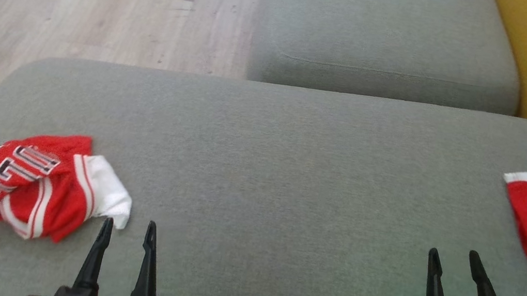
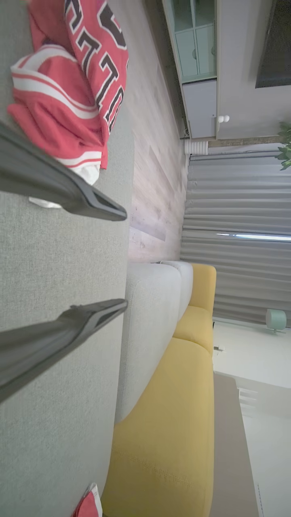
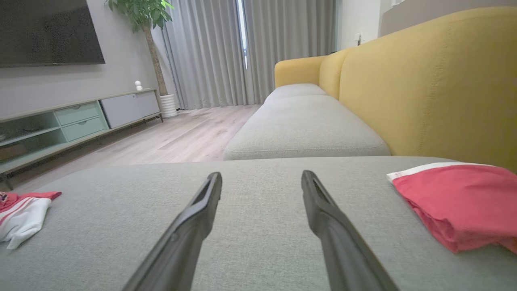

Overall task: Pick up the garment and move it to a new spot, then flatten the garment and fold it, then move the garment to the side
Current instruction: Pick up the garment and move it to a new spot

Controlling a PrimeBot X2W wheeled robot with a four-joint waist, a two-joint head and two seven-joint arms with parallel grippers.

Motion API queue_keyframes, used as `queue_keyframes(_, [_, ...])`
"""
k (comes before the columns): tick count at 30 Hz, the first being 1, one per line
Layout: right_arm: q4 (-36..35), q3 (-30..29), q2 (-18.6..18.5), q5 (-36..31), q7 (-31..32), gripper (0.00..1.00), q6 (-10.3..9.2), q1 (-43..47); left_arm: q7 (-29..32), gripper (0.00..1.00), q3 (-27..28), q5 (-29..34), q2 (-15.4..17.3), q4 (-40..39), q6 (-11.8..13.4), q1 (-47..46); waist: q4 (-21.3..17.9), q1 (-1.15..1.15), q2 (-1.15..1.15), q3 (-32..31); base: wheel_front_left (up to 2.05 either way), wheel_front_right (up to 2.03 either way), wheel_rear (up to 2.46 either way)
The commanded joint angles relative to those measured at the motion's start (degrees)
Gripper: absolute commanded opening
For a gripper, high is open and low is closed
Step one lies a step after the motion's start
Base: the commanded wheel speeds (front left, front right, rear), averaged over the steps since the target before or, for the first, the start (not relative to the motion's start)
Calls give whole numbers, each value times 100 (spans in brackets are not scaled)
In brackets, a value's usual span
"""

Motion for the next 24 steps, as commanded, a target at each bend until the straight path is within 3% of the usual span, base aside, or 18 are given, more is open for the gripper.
queue_keyframes(1, [-216, 117, -20, -27, -62, 100, 37, -207, -29, 100, 211, 75, -17, -175, -2, -272, 184, 0, 0, 31, 0, 0, 0])
queue_keyframes(18, [-229, 259, 128, -5, -62, 100, 37, -372, -29, 100, 407, 180, -17, -243, -24, -381, 1881, 0, 0, 265, 0, 0, 0])
queue_keyframes(24, [-219, 261, 138, -16, -62, 100, 37, -412, -29, 100, 458, 168, -17, -258, -6, -391, 2212, 0, 0, 339, 0, 0, 0])
